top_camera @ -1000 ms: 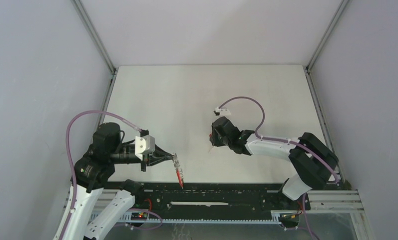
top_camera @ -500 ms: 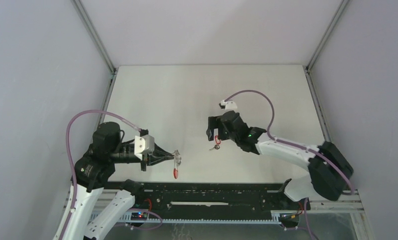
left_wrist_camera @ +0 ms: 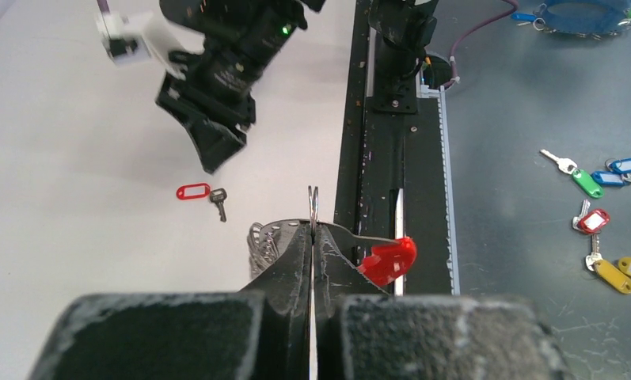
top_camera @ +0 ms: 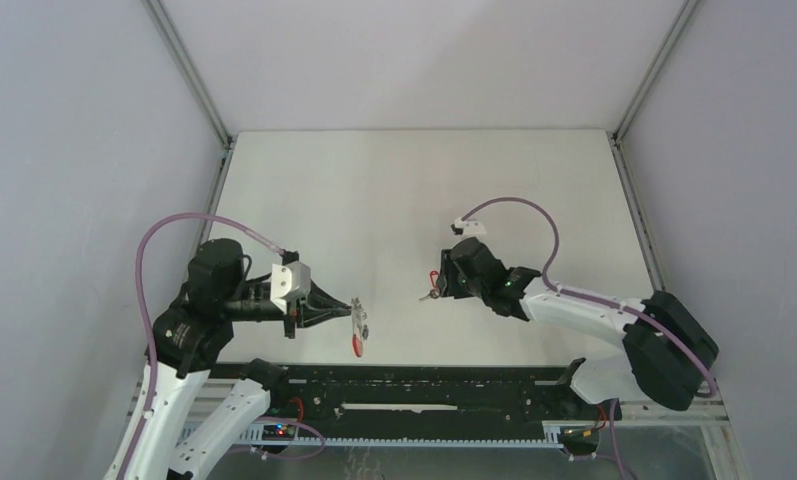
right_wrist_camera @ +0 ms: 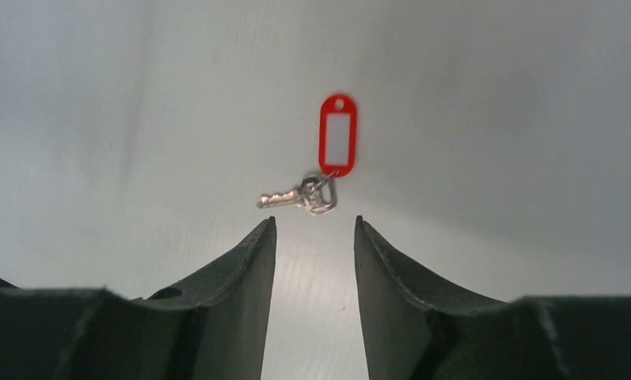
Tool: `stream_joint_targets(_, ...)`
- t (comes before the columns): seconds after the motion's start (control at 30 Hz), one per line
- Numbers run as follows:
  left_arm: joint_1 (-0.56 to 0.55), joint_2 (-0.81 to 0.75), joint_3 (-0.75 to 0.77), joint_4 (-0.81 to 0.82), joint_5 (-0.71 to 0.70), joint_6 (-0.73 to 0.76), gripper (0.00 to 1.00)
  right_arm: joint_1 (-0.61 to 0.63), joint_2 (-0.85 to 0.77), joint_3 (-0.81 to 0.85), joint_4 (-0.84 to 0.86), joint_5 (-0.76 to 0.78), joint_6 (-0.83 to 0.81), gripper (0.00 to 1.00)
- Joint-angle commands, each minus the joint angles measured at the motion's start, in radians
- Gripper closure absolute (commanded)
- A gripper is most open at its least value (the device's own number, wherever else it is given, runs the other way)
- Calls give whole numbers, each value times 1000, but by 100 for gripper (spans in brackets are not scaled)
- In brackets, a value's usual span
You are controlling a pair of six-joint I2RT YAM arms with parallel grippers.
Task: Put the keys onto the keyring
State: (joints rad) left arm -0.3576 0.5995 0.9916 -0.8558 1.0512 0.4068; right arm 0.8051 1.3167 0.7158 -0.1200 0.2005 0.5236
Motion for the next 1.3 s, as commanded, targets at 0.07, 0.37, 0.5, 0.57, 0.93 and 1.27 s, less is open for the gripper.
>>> stream_joint_targets(0.07,6,4,38,41,25,-20,100,78,128,8,69,80,166,51)
stream_joint_targets(0.37,5,5,43,38,28,-18,100,80,218,31,108,87,177,55)
stream_joint_targets(0.5,5,6,46,40,30,-17,100,76,226,31,111,107,165,60)
stream_joint_targets(0.57,6,3,44,40,30,-17,100,70,229,31,140,106,161,61)
stream_joint_targets(0.93,6,-7,37,41,28,-28,100,42,267,39,180,91,153,66)
stream_joint_targets(1.27,6,-8,49,41,30,-28,100,39,296,60,166,77,143,86)
